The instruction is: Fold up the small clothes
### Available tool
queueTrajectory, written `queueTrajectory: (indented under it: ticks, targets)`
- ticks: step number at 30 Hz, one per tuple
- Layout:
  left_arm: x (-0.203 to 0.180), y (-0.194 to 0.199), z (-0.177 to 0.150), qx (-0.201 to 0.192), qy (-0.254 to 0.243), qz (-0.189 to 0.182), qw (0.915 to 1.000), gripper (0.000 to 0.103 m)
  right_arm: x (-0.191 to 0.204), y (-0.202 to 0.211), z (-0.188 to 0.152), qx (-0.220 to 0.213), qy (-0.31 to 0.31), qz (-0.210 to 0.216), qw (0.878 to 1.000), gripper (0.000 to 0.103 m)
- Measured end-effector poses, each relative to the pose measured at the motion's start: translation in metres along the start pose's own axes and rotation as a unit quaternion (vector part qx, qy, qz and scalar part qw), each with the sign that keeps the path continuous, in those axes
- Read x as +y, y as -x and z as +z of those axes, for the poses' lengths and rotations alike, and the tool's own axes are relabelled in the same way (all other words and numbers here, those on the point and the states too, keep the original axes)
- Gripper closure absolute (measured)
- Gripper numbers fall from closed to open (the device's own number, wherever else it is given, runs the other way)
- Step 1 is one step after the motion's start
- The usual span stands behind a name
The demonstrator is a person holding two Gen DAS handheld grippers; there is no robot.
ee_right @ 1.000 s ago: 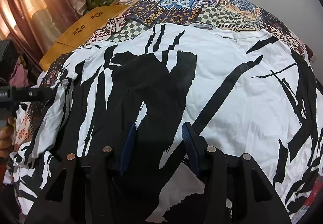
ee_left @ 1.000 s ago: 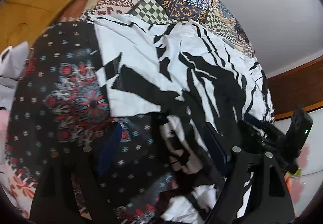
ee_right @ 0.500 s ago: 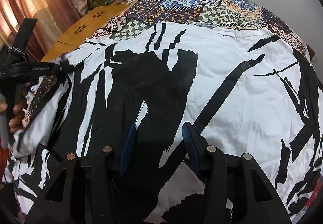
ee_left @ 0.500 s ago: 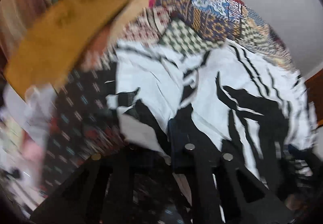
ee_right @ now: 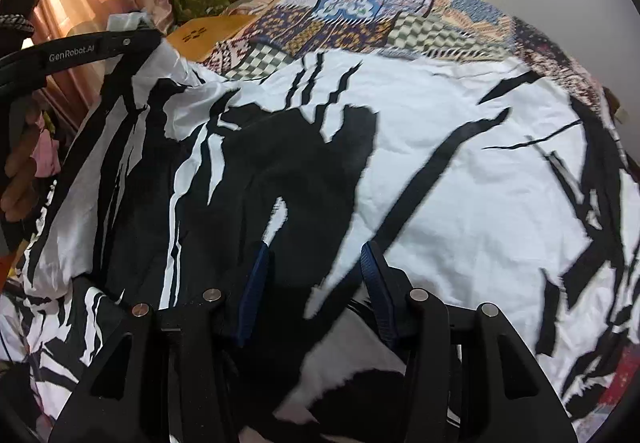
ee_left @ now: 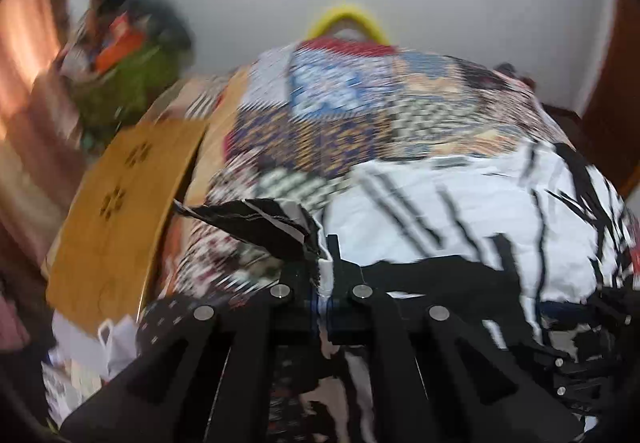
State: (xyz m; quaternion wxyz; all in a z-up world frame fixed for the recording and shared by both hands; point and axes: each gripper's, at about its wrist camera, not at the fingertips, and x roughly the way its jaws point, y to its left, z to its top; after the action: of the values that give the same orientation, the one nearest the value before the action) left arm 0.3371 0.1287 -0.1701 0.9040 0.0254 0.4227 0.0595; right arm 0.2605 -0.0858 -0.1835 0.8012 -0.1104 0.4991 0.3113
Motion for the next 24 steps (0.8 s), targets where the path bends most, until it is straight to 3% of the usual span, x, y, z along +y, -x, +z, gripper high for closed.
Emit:
queueTrajectory:
  ticks: [5,11,13,14,18,21,24]
  targets:
    - [-0.054,-0.01,-0.02,0.024,-0.064,-0.056,0.9961,0.1,-0.02,0.028,-0.004,-0.02,-0.021,-0.013,0.999,0.058]
    - [-0.066,-0.033,-0.046,0.099,-0.058,-0.089,0.9894,0.1,-0.033,0.05,-0.006,-0.029,-0.025,-0.031,0.999,0.058]
    - [-0.061,-0.033,-0.048,0.105,-0.041,-0.092,0.9893,0.094,-0.033,0.053,-0.005,-0.032,-0.025,-0.03,0.999,0.058]
    - [-0.055,-0.03,-0.046,0.108,-0.029,-0.1,0.9886,0.086,-0.033,0.054,-0.004,-0.033,-0.027,-0.027,0.999,0.058]
    - [-0.034,-0.006,-0.043,0.072,-0.004,-0.1,0.9924,0.042,-0.027,0.052,0.007,-0.035,-0.035,-0.004,0.999,0.058]
    - [-0.015,0.009,-0.036,0.042,0.004,-0.083,0.9957,0.037,-0.019,0.048,0.022,-0.042,-0.031,0.005,0.999,0.057]
    - [0.005,0.008,-0.037,0.042,0.024,-0.071,0.9963,0.036,-0.013,0.038,0.039,-0.044,-0.025,0.007,0.999,0.051]
